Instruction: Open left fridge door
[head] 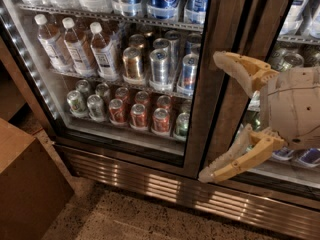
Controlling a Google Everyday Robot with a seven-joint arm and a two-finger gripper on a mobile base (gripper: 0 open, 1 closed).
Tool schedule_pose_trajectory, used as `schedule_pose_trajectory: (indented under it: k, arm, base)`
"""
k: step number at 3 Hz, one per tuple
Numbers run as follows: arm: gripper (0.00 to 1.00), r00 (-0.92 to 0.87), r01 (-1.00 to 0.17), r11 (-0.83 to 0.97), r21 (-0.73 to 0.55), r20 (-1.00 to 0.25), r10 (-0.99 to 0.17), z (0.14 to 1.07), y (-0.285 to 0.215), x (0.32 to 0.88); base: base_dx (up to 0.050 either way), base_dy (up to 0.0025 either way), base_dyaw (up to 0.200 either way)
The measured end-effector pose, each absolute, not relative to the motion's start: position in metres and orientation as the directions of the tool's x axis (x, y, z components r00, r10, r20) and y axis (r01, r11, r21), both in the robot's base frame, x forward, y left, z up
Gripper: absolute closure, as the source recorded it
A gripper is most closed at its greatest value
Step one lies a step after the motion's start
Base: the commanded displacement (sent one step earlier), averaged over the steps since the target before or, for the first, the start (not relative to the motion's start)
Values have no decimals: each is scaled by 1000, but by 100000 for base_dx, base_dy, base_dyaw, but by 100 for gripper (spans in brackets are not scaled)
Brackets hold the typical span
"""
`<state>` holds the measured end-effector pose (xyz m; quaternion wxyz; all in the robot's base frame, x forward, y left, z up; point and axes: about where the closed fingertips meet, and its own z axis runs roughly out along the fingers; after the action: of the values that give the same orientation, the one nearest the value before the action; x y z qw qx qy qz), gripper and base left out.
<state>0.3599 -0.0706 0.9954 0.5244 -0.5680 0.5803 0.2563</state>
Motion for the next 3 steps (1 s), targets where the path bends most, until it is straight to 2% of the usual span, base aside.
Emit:
schedule_pose_trajectory:
  k: [3]
  arm:
    - [0,176,-914,276,-296,-905,-387,1023,-79,392]
  base:
    - [0,0,0]
